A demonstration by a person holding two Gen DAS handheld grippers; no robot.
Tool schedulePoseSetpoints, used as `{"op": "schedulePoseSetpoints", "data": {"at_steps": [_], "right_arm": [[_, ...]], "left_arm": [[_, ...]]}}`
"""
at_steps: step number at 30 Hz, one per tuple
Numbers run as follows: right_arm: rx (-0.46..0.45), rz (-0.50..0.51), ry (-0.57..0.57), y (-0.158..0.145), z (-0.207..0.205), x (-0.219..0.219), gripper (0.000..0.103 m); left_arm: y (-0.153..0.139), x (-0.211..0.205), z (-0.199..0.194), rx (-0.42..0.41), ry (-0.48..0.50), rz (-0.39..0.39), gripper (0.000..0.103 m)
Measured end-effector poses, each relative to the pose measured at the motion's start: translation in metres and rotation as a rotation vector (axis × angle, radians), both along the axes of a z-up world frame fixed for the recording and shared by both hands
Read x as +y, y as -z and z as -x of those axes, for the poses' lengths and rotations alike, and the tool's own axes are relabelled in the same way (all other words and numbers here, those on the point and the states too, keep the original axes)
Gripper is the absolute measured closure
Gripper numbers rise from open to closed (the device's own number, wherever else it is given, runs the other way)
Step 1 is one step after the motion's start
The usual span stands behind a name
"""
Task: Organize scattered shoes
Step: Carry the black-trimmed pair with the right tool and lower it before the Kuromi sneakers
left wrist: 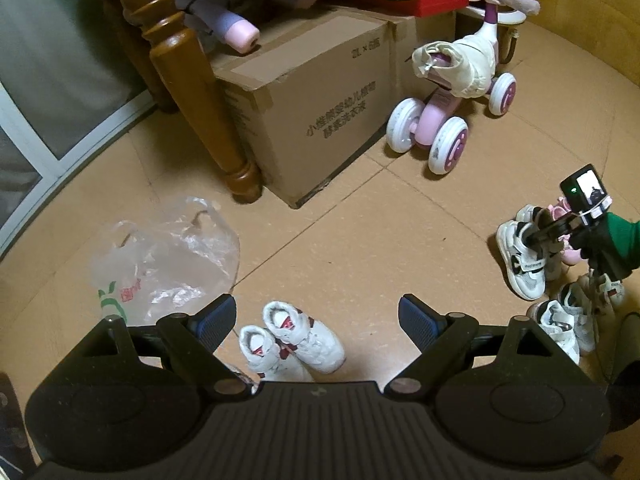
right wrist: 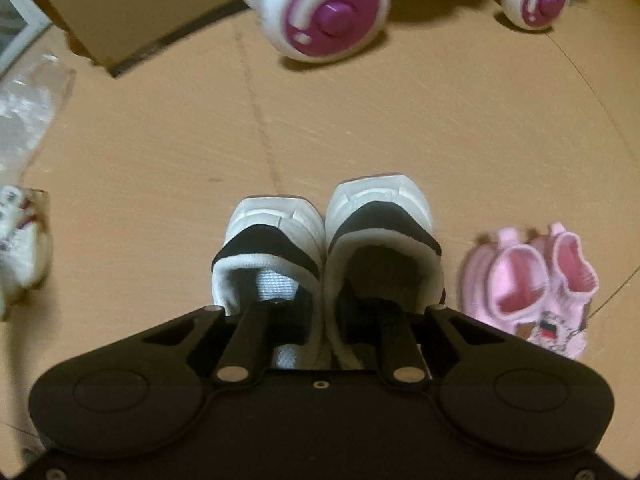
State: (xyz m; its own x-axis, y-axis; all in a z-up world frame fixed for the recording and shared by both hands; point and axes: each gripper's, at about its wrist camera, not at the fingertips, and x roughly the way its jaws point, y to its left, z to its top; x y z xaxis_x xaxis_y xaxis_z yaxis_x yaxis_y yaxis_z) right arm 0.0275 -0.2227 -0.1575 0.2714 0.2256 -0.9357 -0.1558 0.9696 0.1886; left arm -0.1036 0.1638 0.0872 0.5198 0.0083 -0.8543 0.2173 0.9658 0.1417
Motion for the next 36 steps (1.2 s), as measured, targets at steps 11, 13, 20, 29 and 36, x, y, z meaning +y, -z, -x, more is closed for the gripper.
{"op": "schedulePoseSetpoints", "data": {"at_steps": [11, 13, 20, 29, 36], "right_arm": [[0.037, -0.162, -0.189, -0.028, 0.048, 0.131, 0.089], [0.048, -0.171, -0.228, -0.028, 0.056, 0.155, 0.089], [0.106, -0.211, -0.352, -0.019, 0.091, 0.253, 0.089], [0.182, -0.229, -0.491, 0.001, 0.146, 0.381, 0.089], [0.215, -0.197, -0.557, 0.02, 0.173, 0.443, 0.089]], "left_arm": [[-0.011, 0.047, 0.033, -0.017, -0.078, -0.033, 0.014], [-0.015, 0.059, 0.038, -0.033, -0.104, -0.019, 0.014], [-0.025, 0.09, 0.053, -0.068, -0.168, 0.007, 0.014], [-0.045, 0.117, 0.068, -0.148, -0.227, 0.047, 0.014], [-0.052, 0.132, 0.078, -0.181, -0.248, 0.055, 0.014]]}}
